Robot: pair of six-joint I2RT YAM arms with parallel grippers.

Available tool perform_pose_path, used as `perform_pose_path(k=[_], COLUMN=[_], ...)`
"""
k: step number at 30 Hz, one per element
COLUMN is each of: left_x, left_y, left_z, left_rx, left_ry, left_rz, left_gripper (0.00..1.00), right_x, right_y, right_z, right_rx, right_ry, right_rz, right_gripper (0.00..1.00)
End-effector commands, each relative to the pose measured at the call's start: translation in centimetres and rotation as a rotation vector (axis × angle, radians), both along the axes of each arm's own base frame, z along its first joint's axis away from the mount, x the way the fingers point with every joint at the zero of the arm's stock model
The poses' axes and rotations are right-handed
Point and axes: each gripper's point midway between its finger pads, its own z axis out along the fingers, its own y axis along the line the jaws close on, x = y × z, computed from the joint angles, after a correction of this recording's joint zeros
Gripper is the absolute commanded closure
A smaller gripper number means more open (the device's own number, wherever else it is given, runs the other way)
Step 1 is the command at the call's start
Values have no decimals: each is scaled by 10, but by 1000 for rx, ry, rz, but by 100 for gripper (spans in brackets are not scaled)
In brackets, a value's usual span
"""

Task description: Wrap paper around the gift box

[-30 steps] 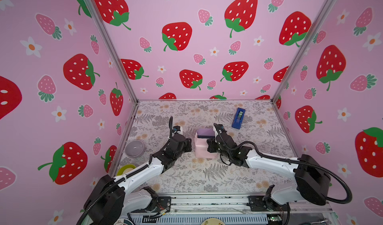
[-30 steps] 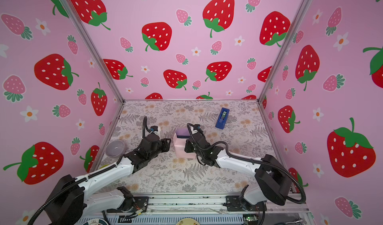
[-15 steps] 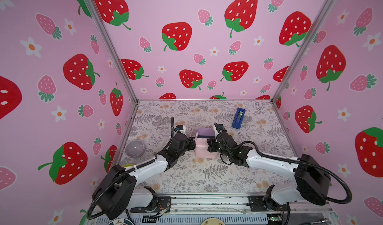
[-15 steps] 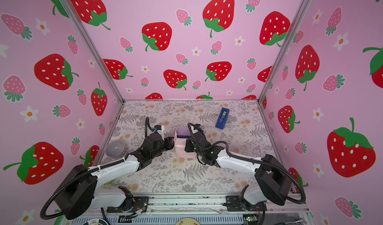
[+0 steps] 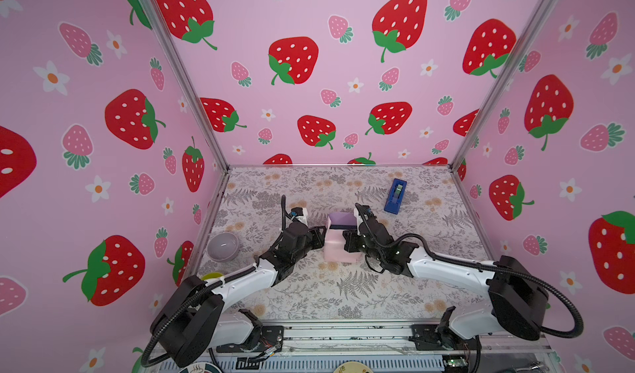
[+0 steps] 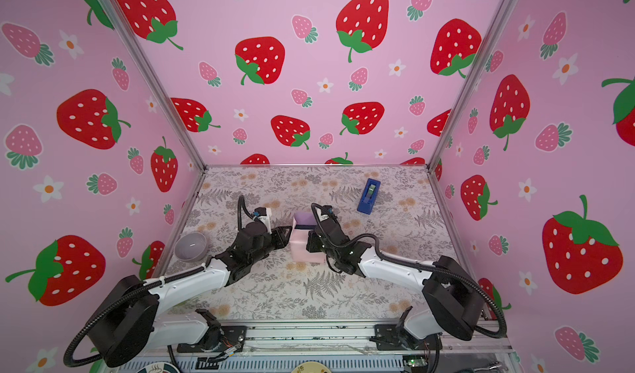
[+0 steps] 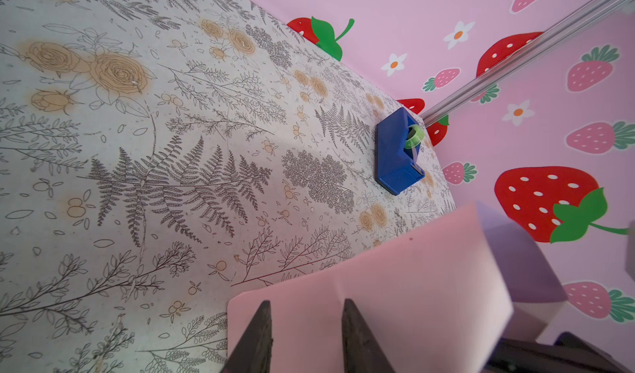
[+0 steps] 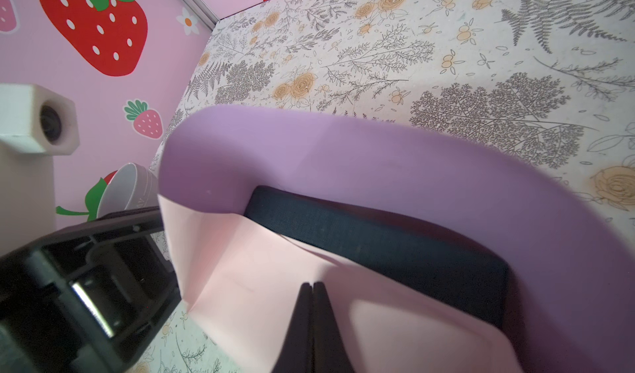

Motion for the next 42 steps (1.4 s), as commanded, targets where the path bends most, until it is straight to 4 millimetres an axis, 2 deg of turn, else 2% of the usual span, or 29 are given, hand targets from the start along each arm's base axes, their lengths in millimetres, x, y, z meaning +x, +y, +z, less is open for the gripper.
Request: perform_pose_path(k=[1,15,24,28,36,39,42], left_x=[3,0,-14,-17,-16,-16,-16], left_y=[-9,-10,-13,-14,-31,-33,-25], left_z=[10,-20,-34,-31,-13,-15,-29], left_rx=[-28,59,204,190,97,78,133], left_ry=[-33,62,105,96,52,59,119], left_rz=[-17,-23,-60,-69,-123,-123,-89], left_gripper=[64,62,56,52,50,50,51], right_x=[-9,-9,-9,-8,-9,-9,-9], right_y=[-14,-13,-11,-11,-11,-11,-12], right_z=[-35,-37,-34,-34,-37,-38,-33], right_rx=[-88,-89,-82,-81,-85,-86,-79], right_ry=[82,90,89,86,92,95,89], right_rz=[-6,0,6,7,5,6,4], right_gripper=[97,97,97,97,97,97,97])
